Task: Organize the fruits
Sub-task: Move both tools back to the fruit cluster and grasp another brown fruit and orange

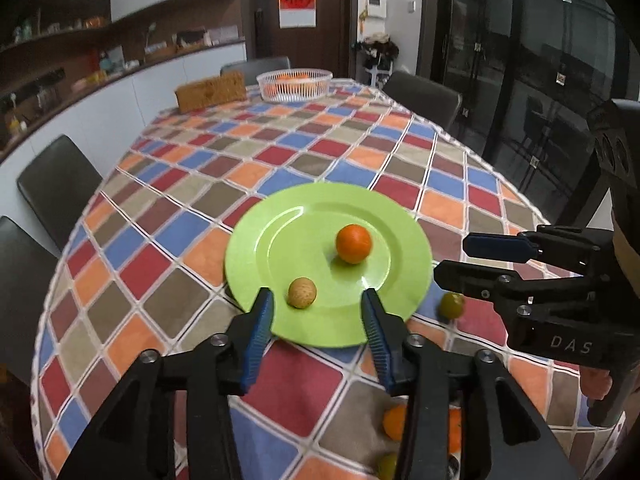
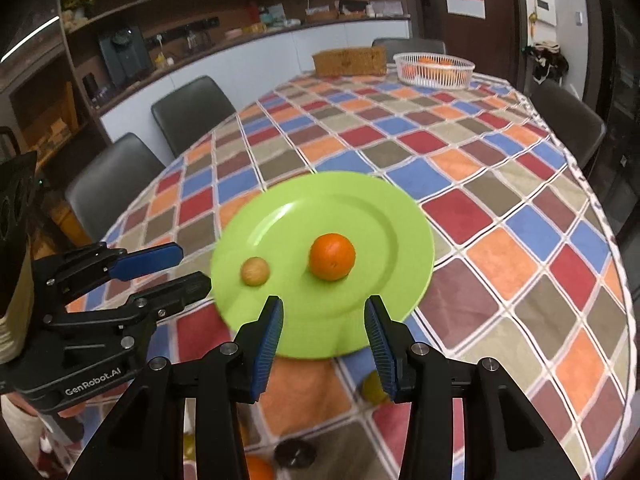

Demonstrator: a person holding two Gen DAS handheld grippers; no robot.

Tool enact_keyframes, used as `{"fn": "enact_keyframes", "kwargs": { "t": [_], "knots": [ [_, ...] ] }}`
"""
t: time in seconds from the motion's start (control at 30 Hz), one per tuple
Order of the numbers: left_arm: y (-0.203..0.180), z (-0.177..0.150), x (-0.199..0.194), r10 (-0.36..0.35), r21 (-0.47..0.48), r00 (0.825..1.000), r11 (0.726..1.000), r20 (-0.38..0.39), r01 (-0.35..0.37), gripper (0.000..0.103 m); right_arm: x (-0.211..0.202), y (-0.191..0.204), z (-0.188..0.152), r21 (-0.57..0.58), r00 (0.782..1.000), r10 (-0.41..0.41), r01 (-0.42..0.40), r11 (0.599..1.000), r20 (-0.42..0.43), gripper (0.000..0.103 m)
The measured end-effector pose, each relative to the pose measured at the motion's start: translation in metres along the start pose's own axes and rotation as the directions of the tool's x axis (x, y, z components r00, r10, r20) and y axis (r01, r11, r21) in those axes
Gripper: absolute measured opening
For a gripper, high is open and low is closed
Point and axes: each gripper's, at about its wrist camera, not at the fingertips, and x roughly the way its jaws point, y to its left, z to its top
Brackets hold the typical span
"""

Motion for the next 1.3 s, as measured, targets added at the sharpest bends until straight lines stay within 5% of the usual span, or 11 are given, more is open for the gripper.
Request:
{"fn": "enact_keyframes", "kwargs": {
  "t": [0.53, 1.3],
  "knots": [
    [-0.026, -0.055, -0.103, 0.100, -0.014, 0.985, 0.995, 0.138, -0.099, 0.089, -0.096, 0.031, -0.058, 0.015, 0.983, -0.088, 0.086, 0.996, 0.164, 0.074],
    [-0.041, -0.138, -0.073, 0.130, 0.020, 0.991, 0.991, 0.015, -0.130, 0.090, -0.068, 0.023, -0.137, 0.054, 0.990, -0.133, 0.135, 0.989, -0.036, 0.074]
  ]
}}
